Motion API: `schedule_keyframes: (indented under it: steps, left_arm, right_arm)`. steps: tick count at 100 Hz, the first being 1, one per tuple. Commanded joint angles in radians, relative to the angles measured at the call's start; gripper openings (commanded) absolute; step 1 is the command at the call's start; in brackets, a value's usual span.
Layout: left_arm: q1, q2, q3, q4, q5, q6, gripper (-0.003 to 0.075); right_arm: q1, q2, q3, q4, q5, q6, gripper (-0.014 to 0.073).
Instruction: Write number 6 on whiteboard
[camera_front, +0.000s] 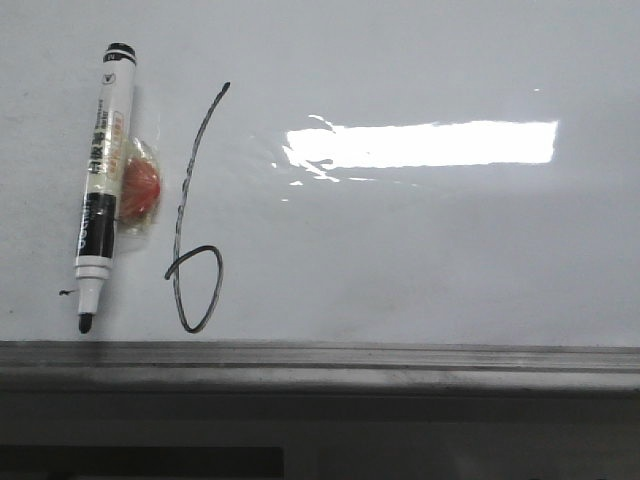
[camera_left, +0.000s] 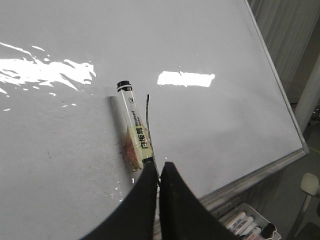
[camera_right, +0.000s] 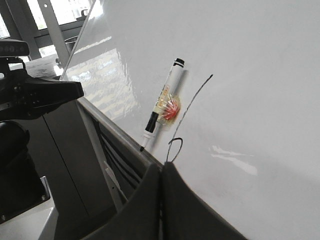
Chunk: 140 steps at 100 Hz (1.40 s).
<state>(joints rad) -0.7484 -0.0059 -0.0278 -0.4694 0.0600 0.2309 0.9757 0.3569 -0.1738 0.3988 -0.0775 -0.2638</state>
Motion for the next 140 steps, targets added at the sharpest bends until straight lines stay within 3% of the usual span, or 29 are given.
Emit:
schedule_keyframes:
  steps: [1,11,27,39,60,75,88,98,140]
  left_arm:
    - [0.001,-0.025,-0.023,-0.007,-0.089,-0.003,-0.0019]
    - [0.001,-0.023,-0.005,0.020,-0.165,-0.003,-0.0019]
    - [0.062,-0.023,0.007,0.296,-0.167,-0.003,-0.0019]
    - [0.206,-0.023,0.029,0.296,-0.166,-0.007,-0.0019]
    - [0.547,-0.030,0.077,0.296,-0.164,-0.008,-0.0019]
    - [0.710,-0.030,0.077,0.311,-0.028,-0.090,-0.0019]
    - [0.726,-0.031,0.077,0.442,0.093,-0.256,-0.0019]
    - [0.727,-0.031,0.077,0.505,0.220,-0.303,-0.0019]
    - [0.731,-0.031,0.077,0.487,0.217,-0.305,-0.0019]
  right_arm:
    - [-0.008,0.003,-0.027,-0.006,-0.070,-0.009,-0.0053]
    - [-0.008,0.003,-0.027,-0.006,-0.070,-0.009,-0.0053]
    - [-0.008,0.003,-0.027,-0.006,-0.070,-0.009,-0.0053]
    - [-0.008,0.003,-0.027,-0.006,-0.070,-0.009,-0.0053]
    - [-0.008,0.003,-0.027,-0.006,-0.070,-0.009,-0.0053]
    - [-0.008,0.003,-0.027,-0.006,-0.070,-0.009,-0.0053]
    - [-0.008,0.003,-0.027,-0.006,-0.070,-0.009,-0.0053]
    - [-0.008,0.003,-0.027,-0.006,-0.070,-0.009,-0.0053]
    - [-0.008,0.003,-0.027,-0.006,-0.070,-0.009,-0.0053]
